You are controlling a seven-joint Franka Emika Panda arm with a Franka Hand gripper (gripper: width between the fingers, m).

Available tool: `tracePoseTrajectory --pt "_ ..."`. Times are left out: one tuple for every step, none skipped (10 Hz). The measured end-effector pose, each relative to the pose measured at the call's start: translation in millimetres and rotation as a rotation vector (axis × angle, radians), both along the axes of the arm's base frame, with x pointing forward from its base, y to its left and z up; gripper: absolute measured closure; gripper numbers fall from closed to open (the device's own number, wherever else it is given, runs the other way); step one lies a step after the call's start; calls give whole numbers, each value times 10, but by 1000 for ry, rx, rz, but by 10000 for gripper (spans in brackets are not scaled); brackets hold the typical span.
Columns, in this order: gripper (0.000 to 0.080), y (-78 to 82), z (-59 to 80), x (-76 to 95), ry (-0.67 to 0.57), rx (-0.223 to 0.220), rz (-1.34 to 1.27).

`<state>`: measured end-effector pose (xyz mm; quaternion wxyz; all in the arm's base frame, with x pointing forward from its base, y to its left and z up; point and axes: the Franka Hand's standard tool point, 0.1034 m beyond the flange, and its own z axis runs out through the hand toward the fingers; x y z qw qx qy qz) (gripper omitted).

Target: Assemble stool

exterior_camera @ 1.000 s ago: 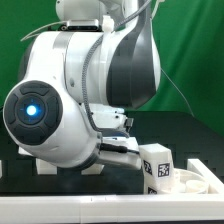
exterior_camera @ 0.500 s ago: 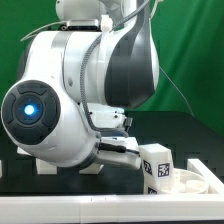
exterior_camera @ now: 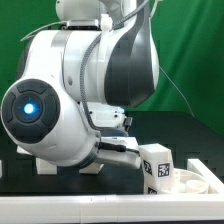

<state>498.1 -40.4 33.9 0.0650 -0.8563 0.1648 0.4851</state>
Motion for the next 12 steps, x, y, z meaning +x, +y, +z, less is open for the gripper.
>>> tracePoseTrajectory --pt "474 52 291 99 -28 1 -3" --pt "474 111 548 194 -53 -32 -27" --pt "474 129 707 189 -31 -46 -47" --pt "474 61 642 139 -14 -47 10" --pt "474 45 462 351 -99 -86 24" --pt "474 82 527 429 -179 -101 26" --pt "474 167 595 449 -235 -139 -16" --pt "474 381 759 521 -286 -173 -60" --pt "474 595 942 691 -397 -193 -114" --pt "474 740 1140 817 -507 -218 -165" --pt "474 765 1228 826 -550 -222 -174" --pt "474 655 1193 833 -565 -233 -180"
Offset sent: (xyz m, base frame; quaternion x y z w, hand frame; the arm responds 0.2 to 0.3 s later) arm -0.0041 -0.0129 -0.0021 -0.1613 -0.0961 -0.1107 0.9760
